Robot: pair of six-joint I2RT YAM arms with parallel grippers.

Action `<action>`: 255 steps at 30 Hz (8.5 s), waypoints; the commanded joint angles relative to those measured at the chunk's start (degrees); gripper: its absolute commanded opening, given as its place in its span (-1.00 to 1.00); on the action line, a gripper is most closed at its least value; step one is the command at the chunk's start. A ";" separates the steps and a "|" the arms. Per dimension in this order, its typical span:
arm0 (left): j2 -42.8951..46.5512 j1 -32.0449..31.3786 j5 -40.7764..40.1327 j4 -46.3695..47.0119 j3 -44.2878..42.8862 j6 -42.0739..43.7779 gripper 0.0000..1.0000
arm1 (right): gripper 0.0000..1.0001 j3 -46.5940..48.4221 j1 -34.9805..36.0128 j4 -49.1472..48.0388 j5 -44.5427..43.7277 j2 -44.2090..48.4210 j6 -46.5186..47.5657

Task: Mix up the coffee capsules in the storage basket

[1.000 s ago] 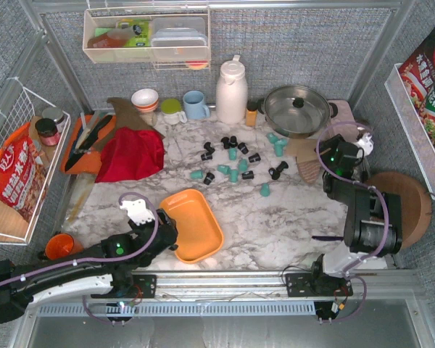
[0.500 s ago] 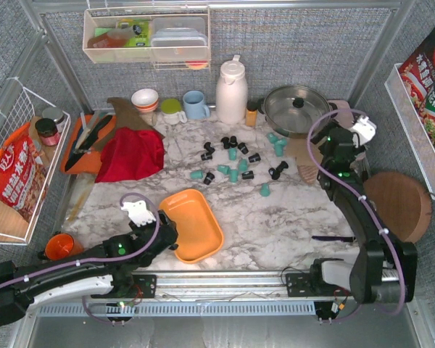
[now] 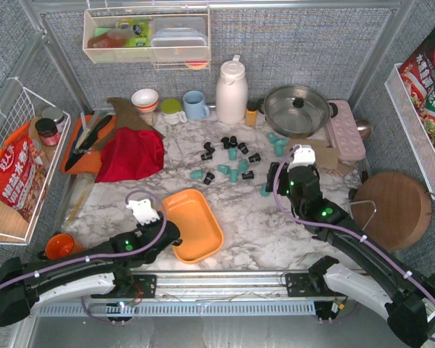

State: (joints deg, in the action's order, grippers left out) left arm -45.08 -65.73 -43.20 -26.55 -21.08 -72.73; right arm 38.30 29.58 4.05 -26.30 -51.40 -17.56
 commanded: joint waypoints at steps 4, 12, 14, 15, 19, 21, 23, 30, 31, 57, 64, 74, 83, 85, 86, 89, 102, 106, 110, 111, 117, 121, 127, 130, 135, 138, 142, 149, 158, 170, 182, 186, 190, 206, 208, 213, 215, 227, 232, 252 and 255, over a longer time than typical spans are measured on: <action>-5.81 2.67 2.46 0.50 -2.64 1.13 -0.46 | 0.67 -1.22 1.52 0.61 2.57 1.49 -0.45; -7.24 13.07 2.86 -4.89 -7.04 9.66 -0.99 | 0.67 -1.42 1.66 0.66 4.52 3.94 -1.05; -5.65 17.28 3.62 -3.53 -8.51 15.08 -1.00 | 0.67 -1.67 1.70 0.41 4.92 4.40 -1.22; -5.29 19.27 4.02 -2.43 -9.52 17.96 -1.00 | 0.67 -1.81 1.71 0.19 5.06 4.50 -1.39; -6.65 26.29 6.58 4.07 -14.29 31.36 -1.00 | 0.67 -2.07 1.71 -0.10 5.86 4.46 -1.72; -9.11 28.09 7.87 8.20 -16.84 38.83 -1.00 | 0.67 -2.25 1.71 -0.33 6.17 4.50 -1.86; -12.91 30.42 8.95 9.75 -20.29 46.30 -1.00 | 0.67 -2.23 1.71 -0.30 6.63 4.70 -1.90; -25.00 40.50 19.94 8.35 -34.01 63.38 -1.00 | 0.67 -2.78 1.68 -0.66 7.04 6.15 -1.77; -25.84 41.84 22.47 8.40 -35.17 64.81 -1.00 | 0.67 -2.75 1.70 -0.75 7.06 6.33 -1.77; -40.01 47.63 42.77 31.98 -26.30 57.14 -1.00 | 0.67 -3.06 1.71 -1.26 8.38 6.01 -1.96; -37.95 47.64 46.43 39.71 -19.05 46.88 -1.00 | 0.67 -3.17 1.71 -1.94 9.11 4.48 -2.30; -32.32 47.70 34.51 24.46 -18.93 43.97 -1.00 | 0.67 -3.15 1.71 -2.33 9.44 2.83 -1.97; -30.90 48.51 38.08 24.67 -16.40 48.05 -1.00 | 0.65 -4.55 2.39 -11.95 22.79 -4.76 0.88; -32.43 48.76 37.50 24.40 -17.42 48.96 -1.00 | 0.63 -4.00 4.03 -13.71 25.47 -8.13 3.09; -33.39 48.77 36.75 23.82 -18.39 49.50 -1.00 | 0.62 -3.53 4.97 -13.96 26.09 -9.77 4.54; -36.08 48.87 34.26 22.77 -20.98 51.23 -0.97 | 0.59 -1.45 7.96 -14.58 27.74 -14.97 9.52; -44.92 49.21 33.07 22.91 -28.08 60.86 -0.62 | 0.55 6.49 12.29 -15.62 37.99 -34.59 37.96; -46.53 49.21 32.22 22.07 -30.03 62.60 -0.54 | 0.37 13.87 11.78 -7.97 41.48 -41.47 44.44; -46.43 49.21 30.53 22.67 -30.32 63.79 -0.52 | 0.27 17.38 11.32 -6.84 42.41 -45.78 47.24; -46.34 49.21 29.98 22.57 -30.43 63.92 -0.52 | 0.27 17.63 11.23 -7.20 42.61 -46.41 47.45; -45.00 49.21 29.13 22.98 -29.59 65.20 -0.53 | 0.26 20.41 10.41 -7.45 43.12 -49.59 48.94; -45.62 49.21 29.75 22.92 -29.98 65.85 -0.53 | 0.21 22.49 9.77 -6.51 43.99 -52.05 49.93; -45.99 49.29 28.25 22.73 -30.00 66.43 -0.50 | 0.12 24.49 8.69 -5.39 45.10 -55.47 51.40; -45.81 49.30 28.68 23.08 -30.19 66.50 -0.41 | 0.09 25.16 8.60 -4.71 45.32 -56.13 52.29; -44.47 49.30 29.49 23.55 -30.82 65.00 0.09 | -0.04 25.74 8.59 -4.33 46.76 -56.57 53.24; -42.32 49.30 29.56 23.69 -30.71 63.69 0.21 | -0.16 26.31 8.68 -3.61 47.45 -56.86 53.87; -37.21 49.30 28.56 22.76 -30.70 61.47 0.25 | -0.44 26.75 8.71 -2.47 48.19 -57.04 54.46; -25.33 49.08 39.71 24.13 -28.41 61.96 0.53 | -0.74 25.18 8.70 -2.53 50.28 -52.01 53.28; -22.39 48.88 60.36 33.79 -28.73 59.48 0.99 | -0.78 11.06 8.62 -18.00 47.66 -34.20 43.33; -38.01 39.34 55.31 32.59 -42.87 65.14 0.99 | -0.78 -5.93 8.40 -37.02 37.38 -15.87 35.89; -34.95 32.83 68.32 46.73 -32.61 56.31 0.86 | -0.78 -11.01 8.41 -42.58 34.64 -10.96 38.28; -34.68 31.20 73.88 50.66 -31.26 53.91 0.83 | -0.78 -10.76 8.39 -41.34 34.32 -10.70 39.53; -35.24 30.05 77.89 50.00 -31.83 54.60 0.81 | -0.78 -11.04 8.44 -41.80 33.89 -10.45 39.79; -41.15 27.67 83.50 47.34 -34.73 53.10 0.51 | -0.77 -11.54 8.68 -42.02 35.01 -8.72 39.94; -41.73 27.28 83.88 47.37 -34.86 52.88 0.46 | -0.77 -11.57 8.73 -42.07 35.05 -8.72 39.92; -43.40 26.53 84.60 46.47 -35.52 53.08 0.16 | -0.72 -11.50 8.92 -42.13 35.11 -8.63 39.84; -44.08 26.46 84.88 45.73 -36.09 53.21 0.01 | -0.58 -11.60 8.92 -42.18 34.57 -8.63 39.72; -39.48 26.96 56.57 38.21 -36.12 59.18 -1.00 | 0.24 -10.84 8.84 -42.33 29.83 -11.72 36.66; -36.52 29.21 32.31 37.88 -33.09 56.27 -1.00 | 0.44 -6.77 6.90 -36.10 18.11 -14.88 26.92; -50.31 38.73 23.11 26.97 -36.18 35.86 -0.13 | 0.45 8.28 -11.37 1.13 13.24 -34.10 -14.90; -49.84 38.72 24.20 27.77 -36.05 36.54 0.10 | 0.25 8.91 -11.37 0.39 14.27 -35.94 -13.63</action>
State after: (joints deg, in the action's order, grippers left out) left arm -95.13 -27.14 -20.56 1.23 -56.69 -35.03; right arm 46.72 18.15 4.19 -13.91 -85.78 -30.72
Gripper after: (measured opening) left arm 0.491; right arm 0.677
